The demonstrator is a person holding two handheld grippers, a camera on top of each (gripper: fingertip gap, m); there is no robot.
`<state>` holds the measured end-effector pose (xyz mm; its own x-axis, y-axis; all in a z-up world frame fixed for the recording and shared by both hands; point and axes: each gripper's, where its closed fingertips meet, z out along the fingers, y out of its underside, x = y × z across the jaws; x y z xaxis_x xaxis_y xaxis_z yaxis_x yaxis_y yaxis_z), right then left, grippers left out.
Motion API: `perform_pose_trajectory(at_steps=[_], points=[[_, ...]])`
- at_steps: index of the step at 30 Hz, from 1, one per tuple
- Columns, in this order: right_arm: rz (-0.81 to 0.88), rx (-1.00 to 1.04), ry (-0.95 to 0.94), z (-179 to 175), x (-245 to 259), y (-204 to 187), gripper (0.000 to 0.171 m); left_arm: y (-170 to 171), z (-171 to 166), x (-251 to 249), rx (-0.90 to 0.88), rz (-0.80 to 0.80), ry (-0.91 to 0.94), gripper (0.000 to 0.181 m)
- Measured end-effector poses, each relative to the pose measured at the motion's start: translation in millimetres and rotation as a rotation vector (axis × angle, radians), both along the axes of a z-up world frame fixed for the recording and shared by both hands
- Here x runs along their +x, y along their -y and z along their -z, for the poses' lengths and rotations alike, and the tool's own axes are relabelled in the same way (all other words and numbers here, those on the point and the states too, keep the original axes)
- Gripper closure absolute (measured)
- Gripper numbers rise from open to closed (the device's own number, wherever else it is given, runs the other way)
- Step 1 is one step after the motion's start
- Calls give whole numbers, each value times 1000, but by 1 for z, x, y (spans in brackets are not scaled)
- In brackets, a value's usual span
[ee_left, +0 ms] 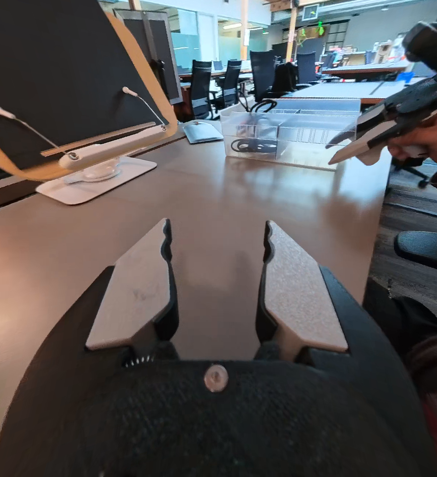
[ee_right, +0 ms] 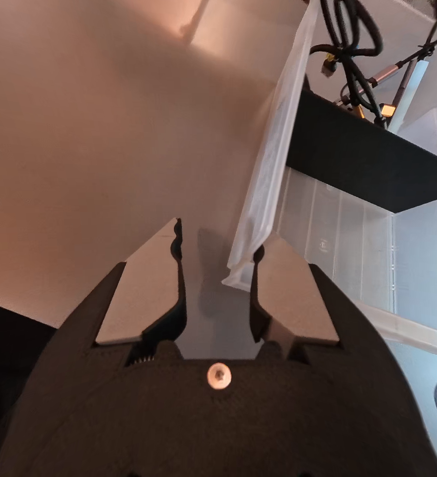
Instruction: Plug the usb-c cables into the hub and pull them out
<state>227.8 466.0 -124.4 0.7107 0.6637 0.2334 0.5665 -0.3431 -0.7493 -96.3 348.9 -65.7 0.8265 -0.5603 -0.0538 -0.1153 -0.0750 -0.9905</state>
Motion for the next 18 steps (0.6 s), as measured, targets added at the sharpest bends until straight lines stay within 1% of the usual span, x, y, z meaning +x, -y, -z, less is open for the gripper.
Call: perform_pose_trajectory(at_steps=[1,2,3,4,5,6,8,10,11,13,14,15,17,18], points=[[1,-6,29,2,0,-1,117,8,0,-4,-3,-21,-9,111],[13,-5,64,2,1,-3,124,15,0,-10,-13,-53,-24,111],[39,23,92,-2,4,-7,138,21,1,-19,-28,-97,-47,111],[61,79,103,-9,6,-12,143,26,-1,-31,-41,-157,-74,111],[77,138,94,-18,7,-16,145,31,-5,-50,-50,-249,-99,114],[90,184,68,-27,6,-19,142,38,-12,-73,-55,-354,-116,117],[85,212,14,-35,0,-21,126,55,-29,-112,-51,-495,-102,122],[72,166,12,-30,-4,-22,123,72,-42,-148,-40,-601,-91,123],[76,150,20,-26,-4,-24,121,78,-40,-166,-50,-653,-118,121],[85,104,26,-17,-6,-27,120,84,-22,-198,-131,-745,-177,110],[86,70,21,-12,-8,-27,111,85,-8,-205,-188,-753,-183,105],[91,49,17,-8,-10,-28,99,83,5,-208,-231,-746,-180,104],[101,43,29,-7,-12,-29,101,76,27,-212,-264,-740,-195,110],[108,39,32,-7,-13,-30,101,71,37,-215,-275,-739,-219,117]])
